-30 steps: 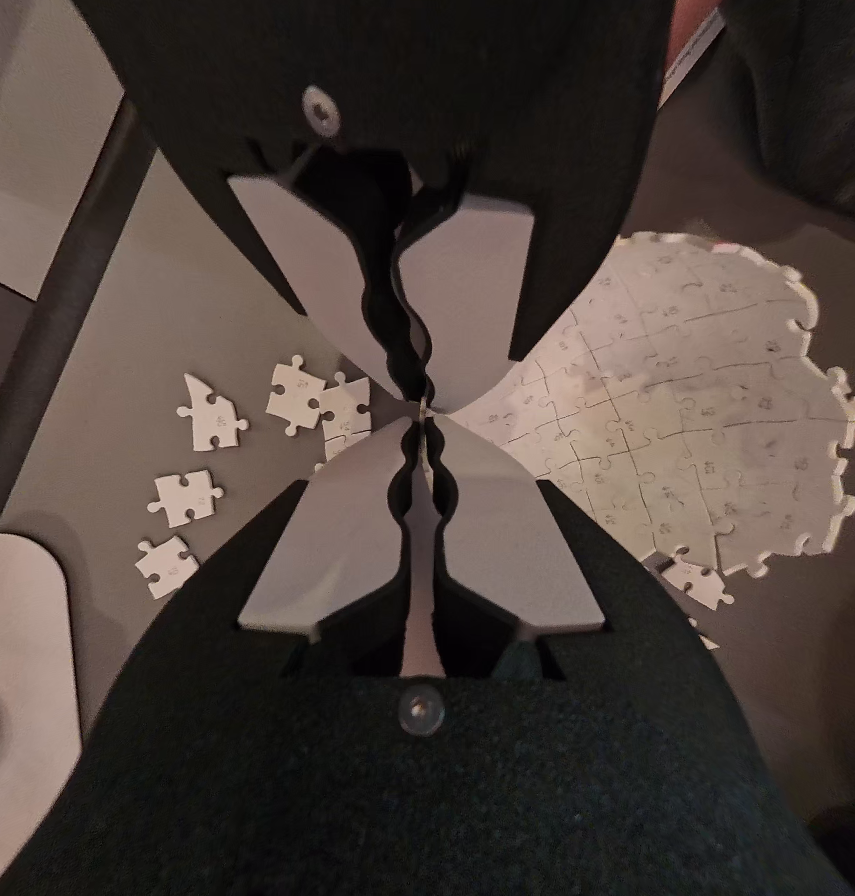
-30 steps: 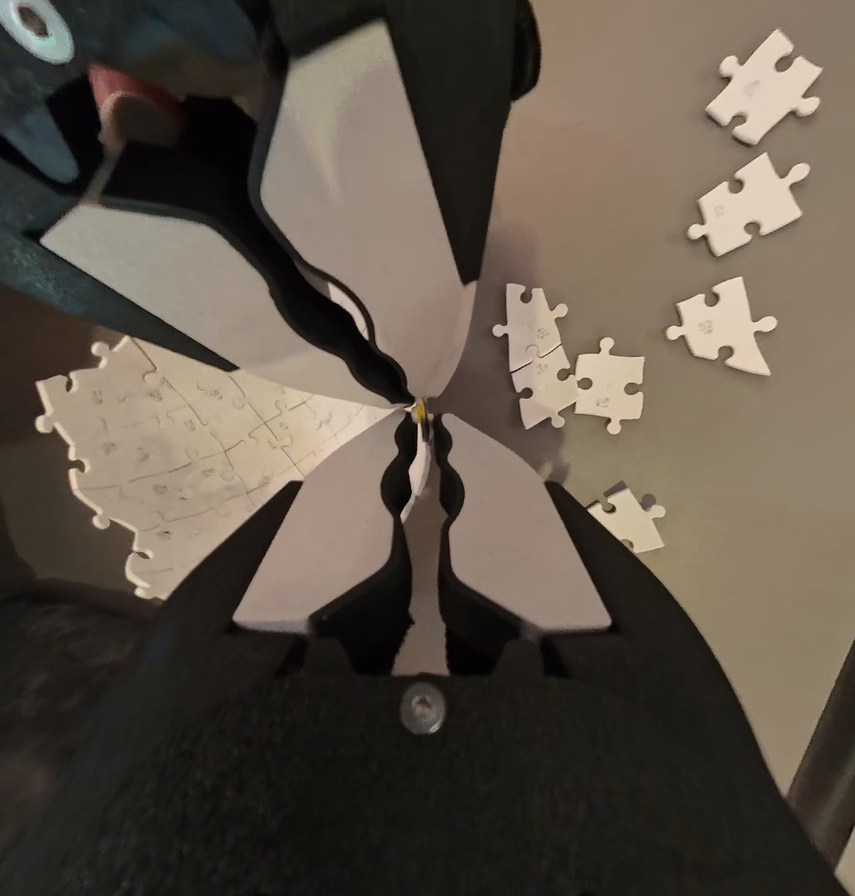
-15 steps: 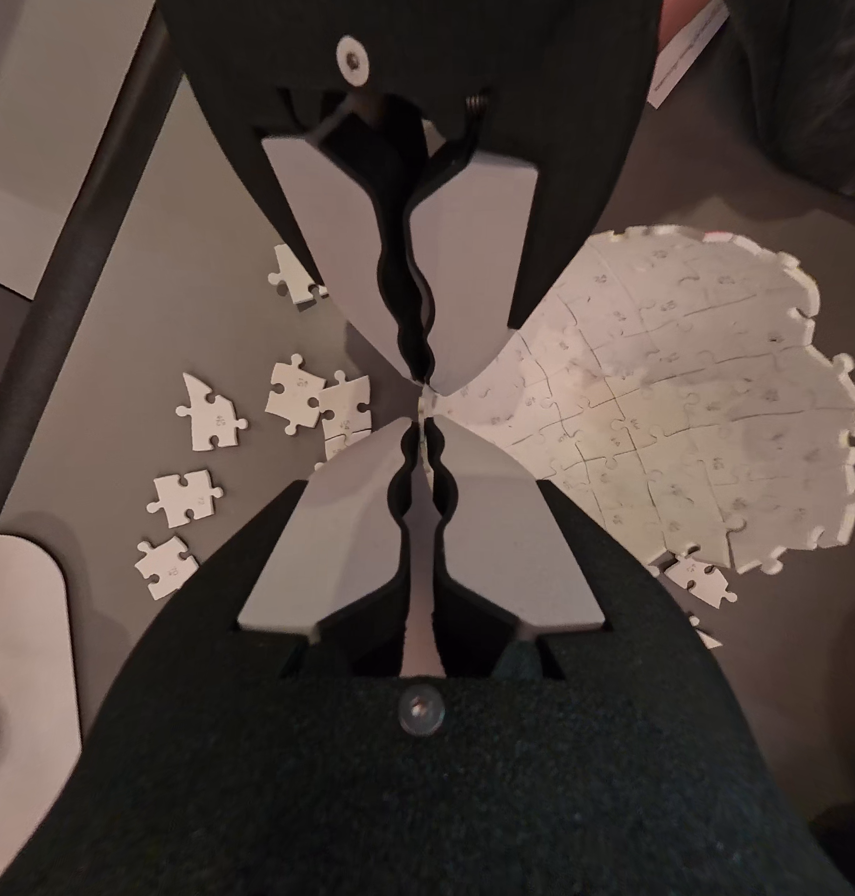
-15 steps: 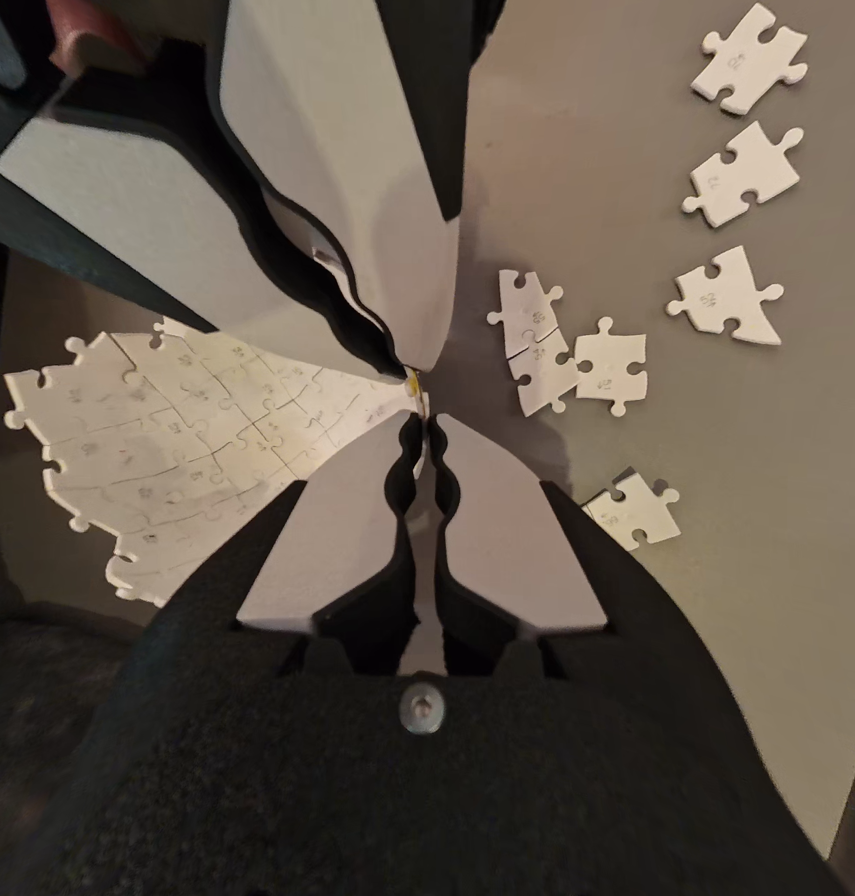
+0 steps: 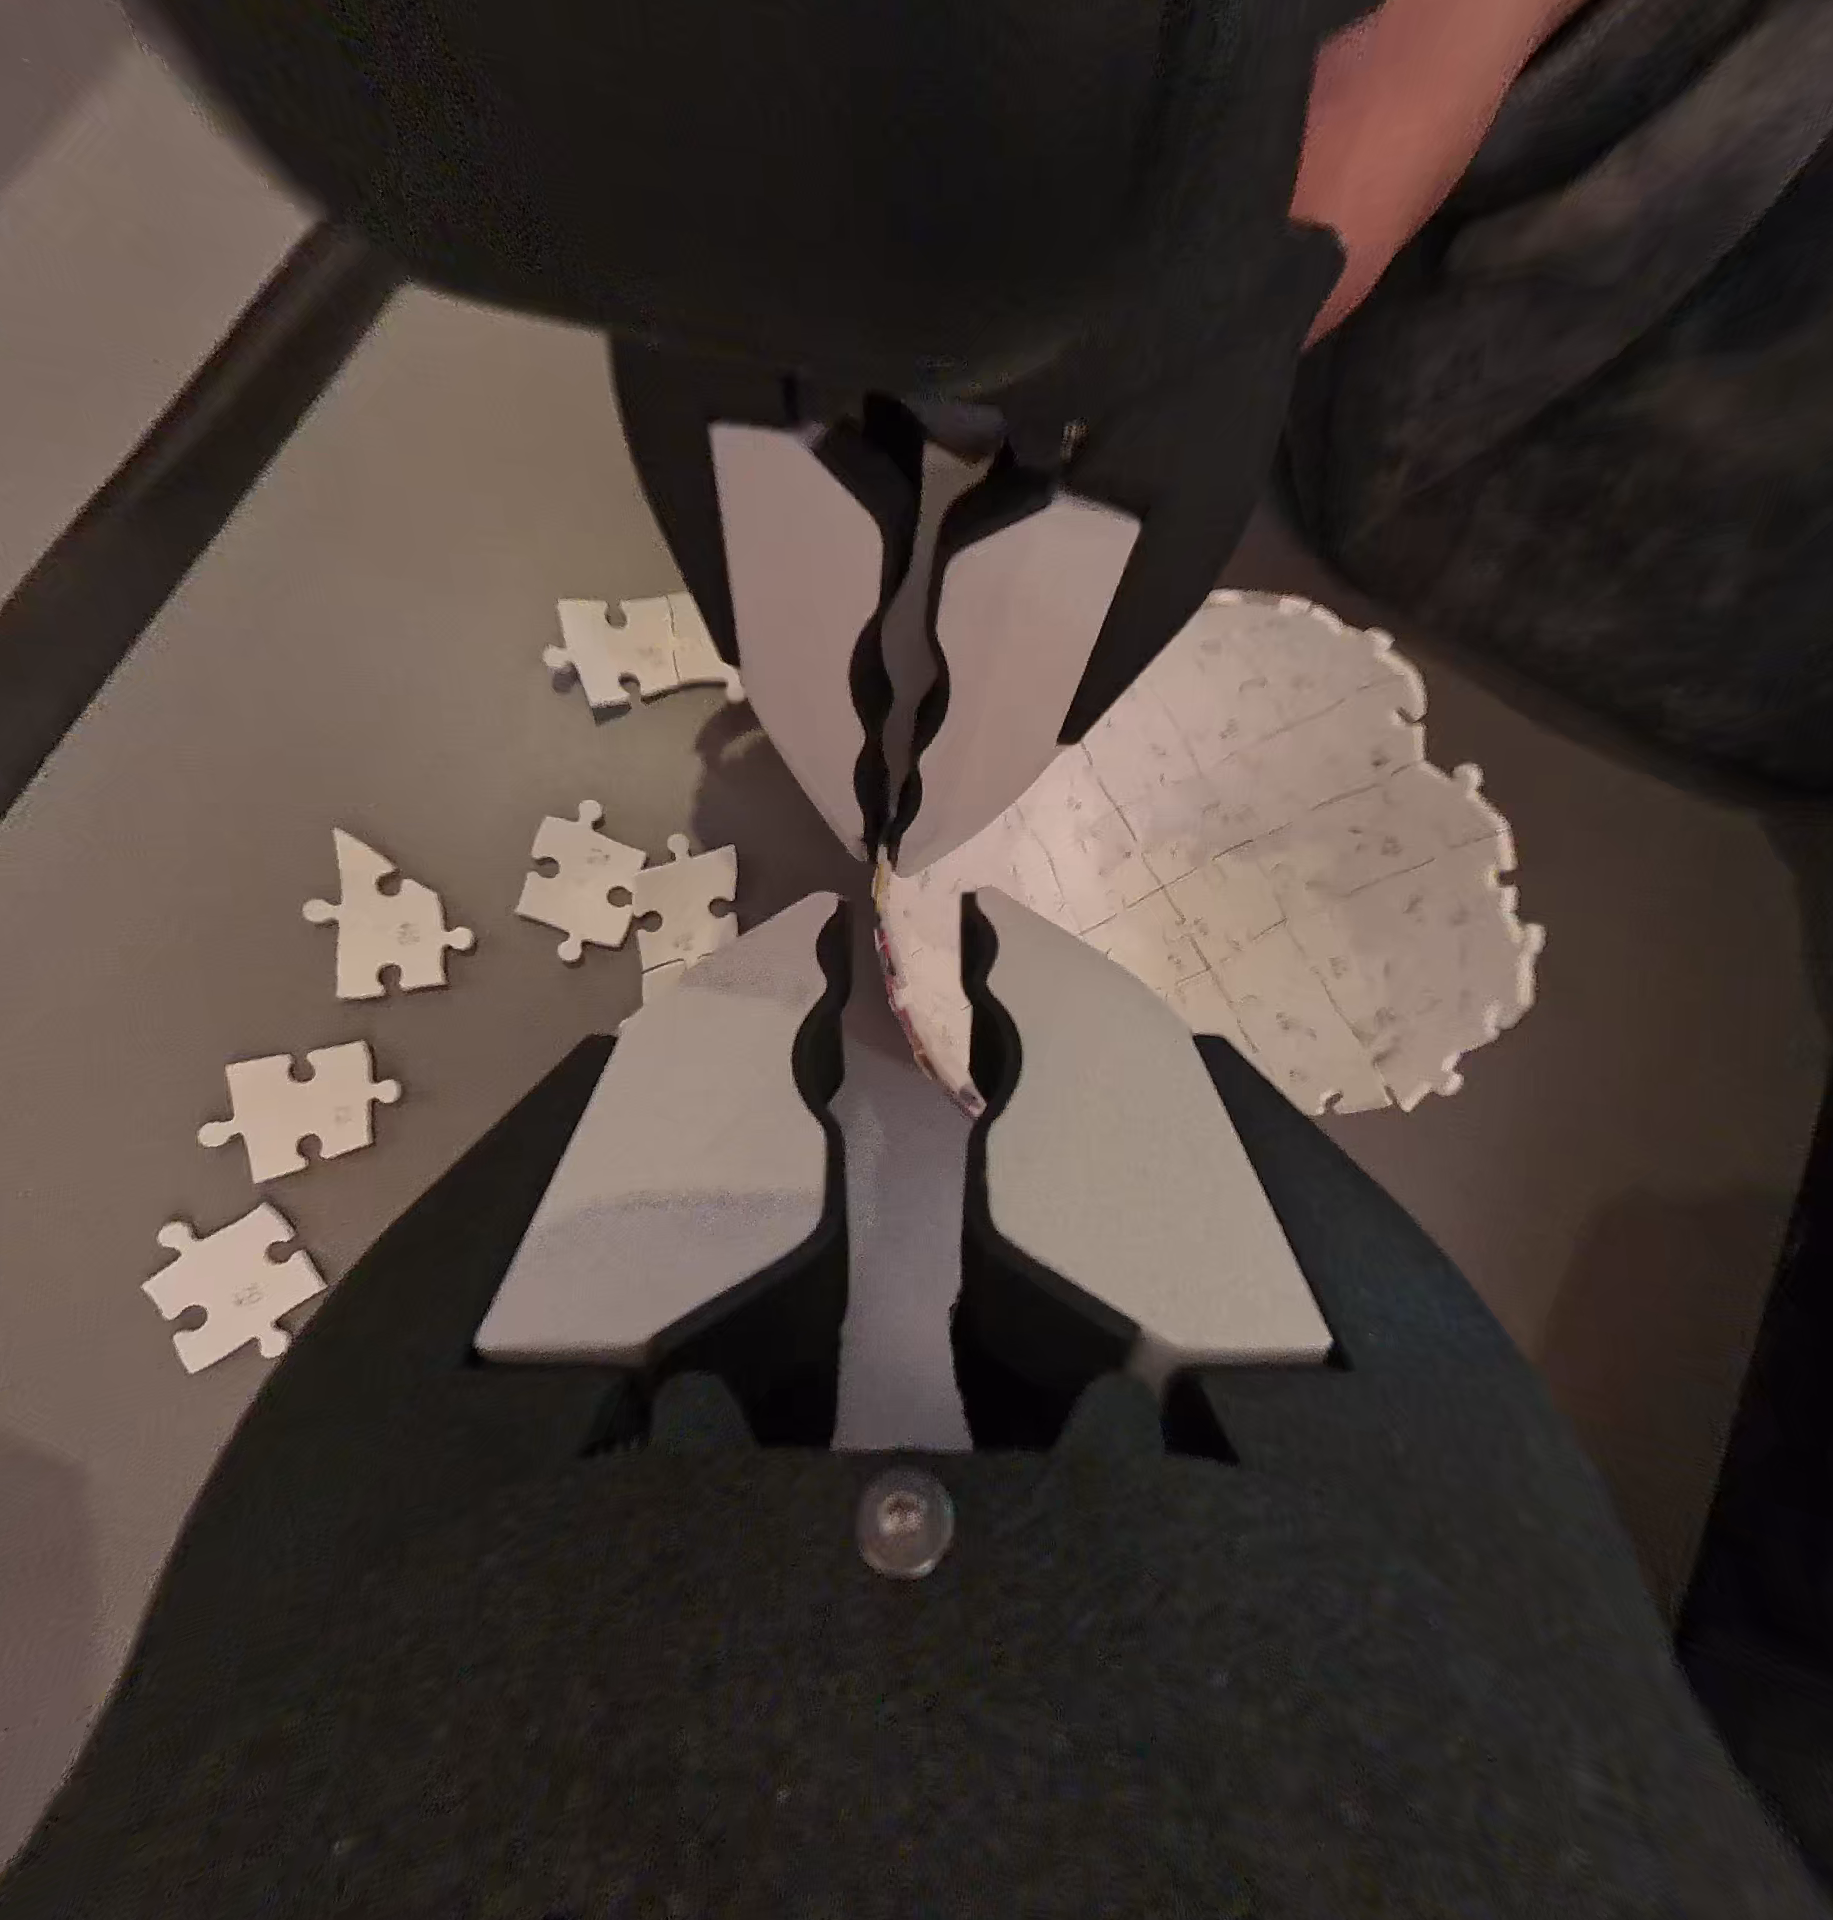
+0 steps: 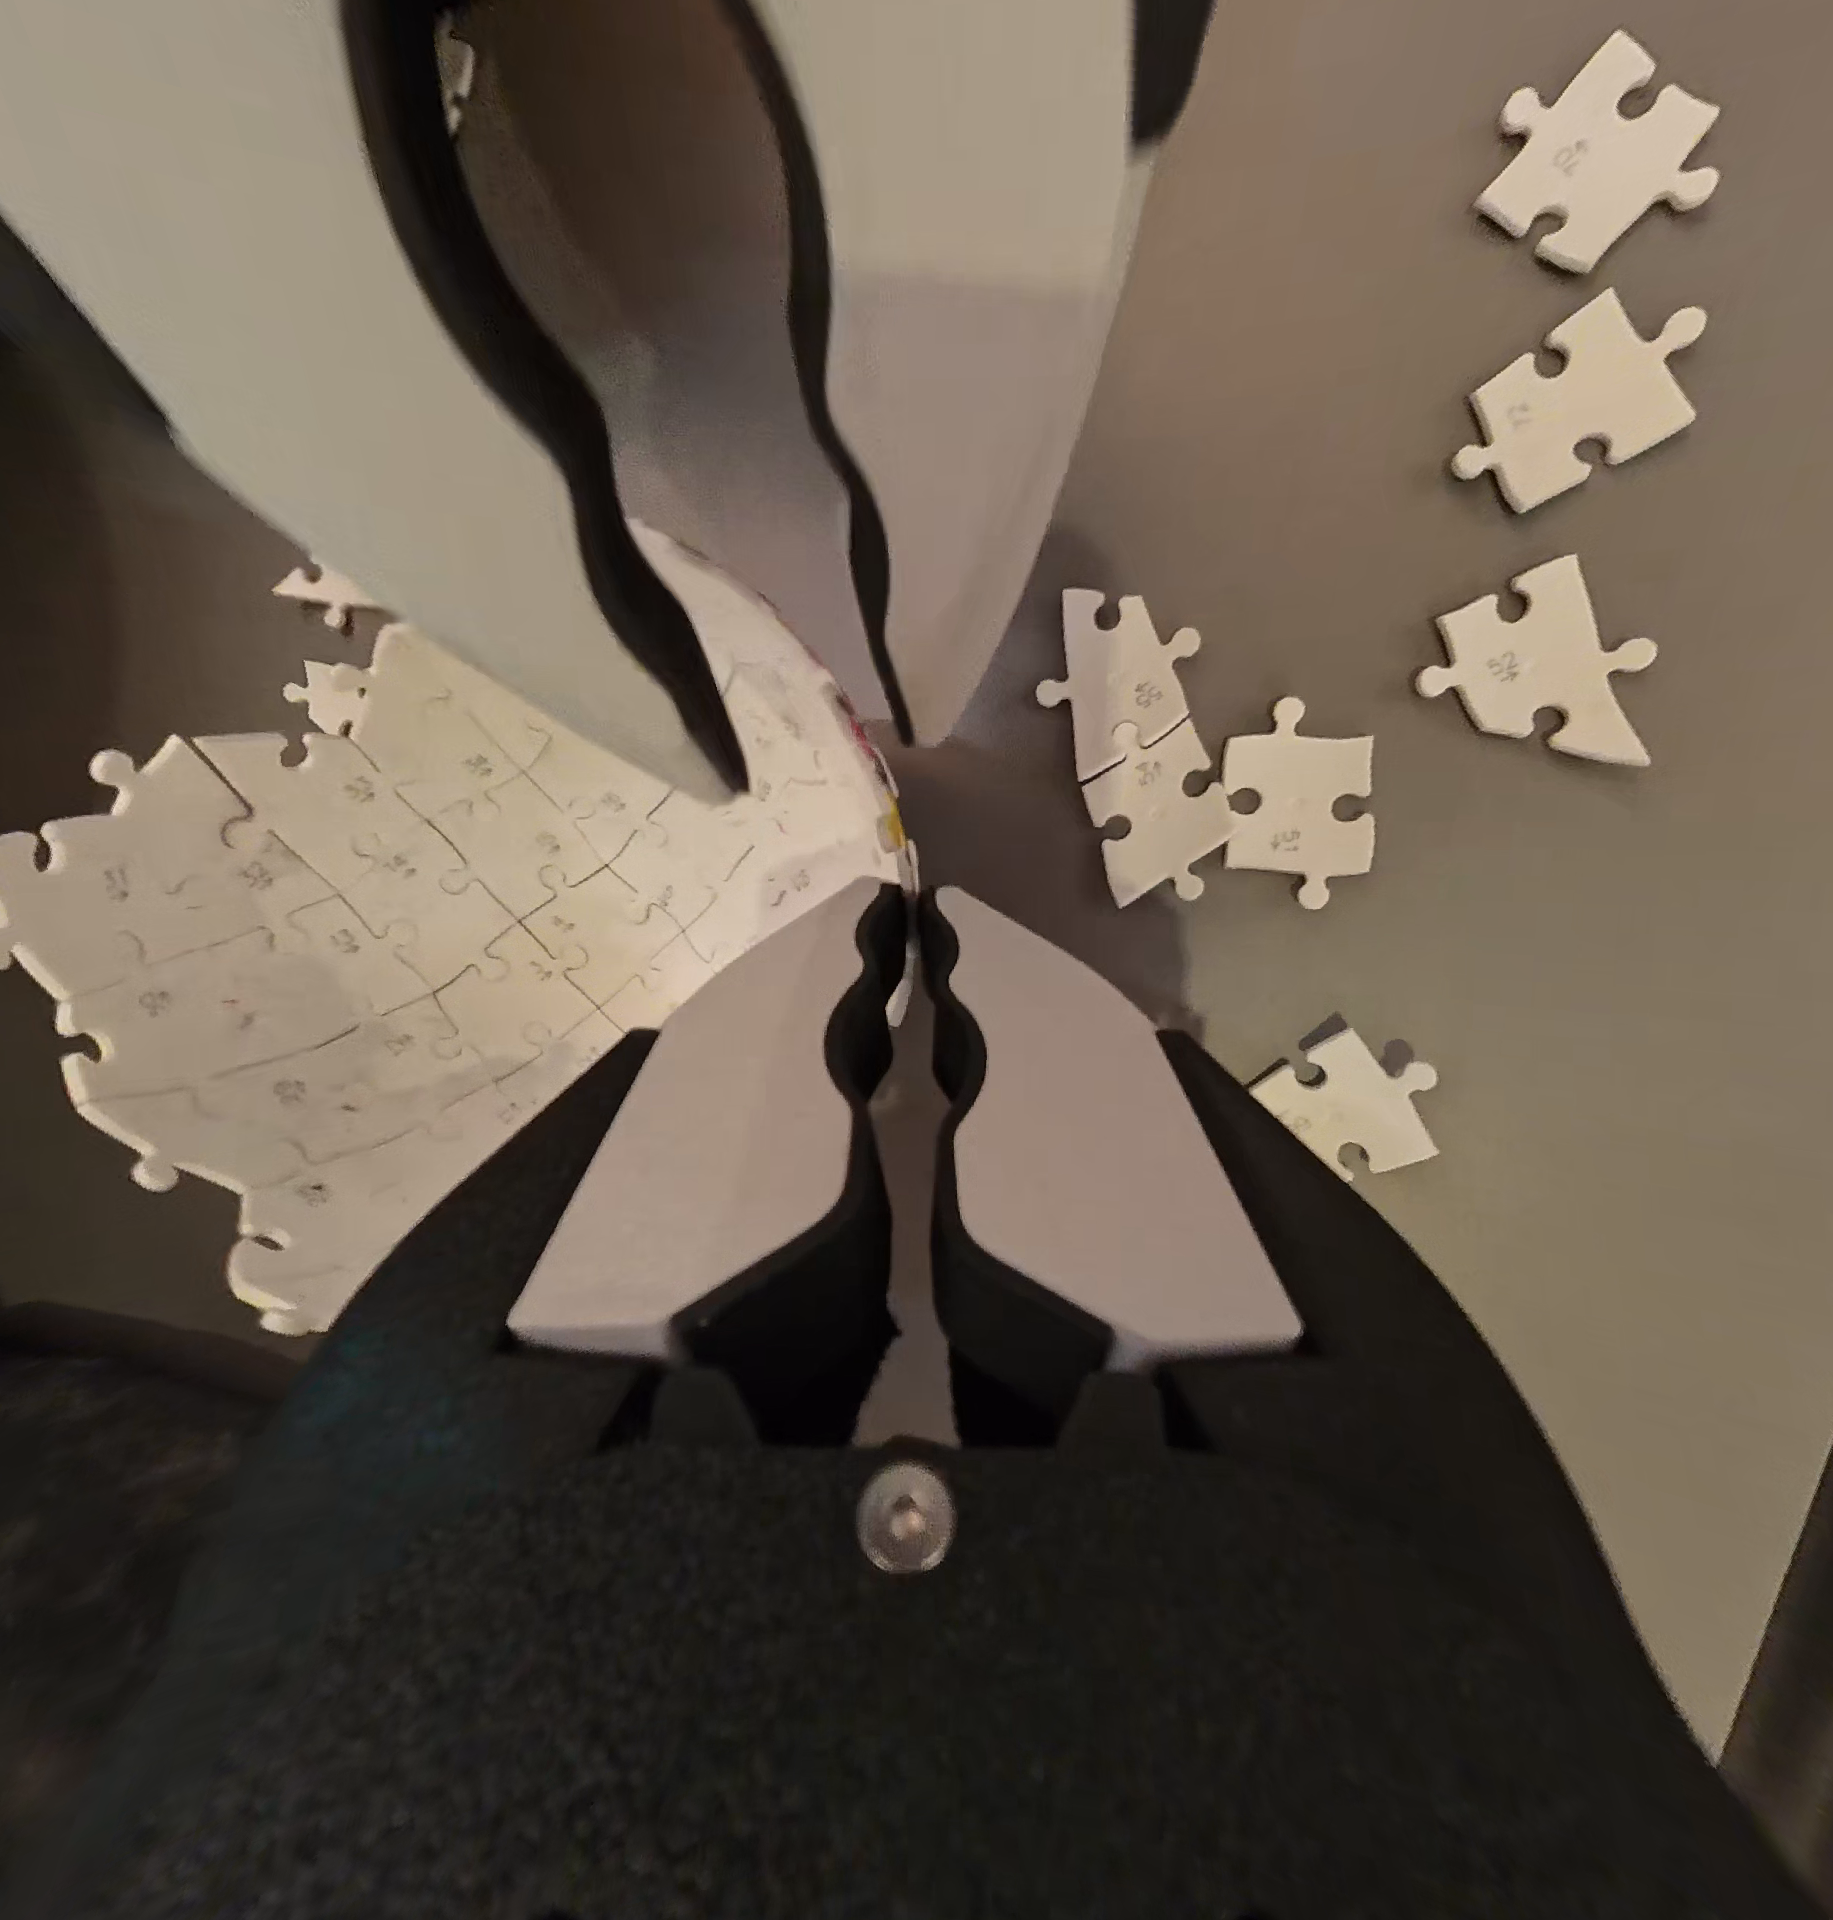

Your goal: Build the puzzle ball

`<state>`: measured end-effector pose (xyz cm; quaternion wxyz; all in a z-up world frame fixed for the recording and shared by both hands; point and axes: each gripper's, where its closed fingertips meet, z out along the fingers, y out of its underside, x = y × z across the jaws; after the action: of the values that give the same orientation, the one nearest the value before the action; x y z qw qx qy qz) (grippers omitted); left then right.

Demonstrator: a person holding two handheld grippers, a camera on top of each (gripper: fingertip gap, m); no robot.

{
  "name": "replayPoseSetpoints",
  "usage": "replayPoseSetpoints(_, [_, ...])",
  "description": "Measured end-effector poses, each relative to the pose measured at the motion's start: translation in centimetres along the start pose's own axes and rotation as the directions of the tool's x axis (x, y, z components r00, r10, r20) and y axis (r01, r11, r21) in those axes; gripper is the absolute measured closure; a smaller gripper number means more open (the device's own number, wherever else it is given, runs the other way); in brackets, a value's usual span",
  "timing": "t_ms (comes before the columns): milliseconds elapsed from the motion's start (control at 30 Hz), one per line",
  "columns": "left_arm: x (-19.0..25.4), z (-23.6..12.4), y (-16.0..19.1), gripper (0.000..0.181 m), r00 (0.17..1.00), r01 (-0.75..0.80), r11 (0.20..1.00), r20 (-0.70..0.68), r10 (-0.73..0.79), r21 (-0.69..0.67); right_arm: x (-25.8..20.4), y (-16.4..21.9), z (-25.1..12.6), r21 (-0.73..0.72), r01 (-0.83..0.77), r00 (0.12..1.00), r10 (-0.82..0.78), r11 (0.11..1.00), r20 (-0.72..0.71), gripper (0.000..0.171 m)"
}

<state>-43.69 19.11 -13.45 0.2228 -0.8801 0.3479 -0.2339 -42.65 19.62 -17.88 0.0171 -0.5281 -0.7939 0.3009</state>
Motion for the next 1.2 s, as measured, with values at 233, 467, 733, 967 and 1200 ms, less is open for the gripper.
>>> replayPoseSetpoints(233, [-0.7,1.4,1.4,0.176,0.998,0.001,0.995,0.058,0.005,-0.104,0.3,-0.2,-0.2,0.011,-0.008,1.000,0.008,1.000,-0.011,0.169])
replayPoseSetpoints(467, [-0.9,1.6,2.0,0.178,0.998,0.008,0.992,0.061,-0.001,-0.125,0.5,0.0,-1.8,0.031,0.103,0.993,-0.101,0.994,-0.062,0.168])
replayPoseSetpoints(733, [-0.8,3.2,3.0,0.179,0.999,0.033,0.986,0.009,-0.032,-0.164,-0.1,-0.8,-6.3,0.037,0.332,0.910,-0.310,0.943,-0.274,0.166])
replayPoseSetpoints(967, [-0.4,4.3,3.7,0.177,0.999,0.025,0.978,-0.017,-0.029,-0.207,-1.3,-1.7,-6.7,0.003,0.476,0.825,-0.445,0.880,-0.348,0.169])
replayPoseSetpoints(1200, [0.0,5.3,3.7,0.177,0.992,0.053,0.980,-0.102,-0.073,-0.192,-3.9,-3.7,-9.9,-0.021,0.551,0.802,-0.537,0.834,-0.261,0.171])
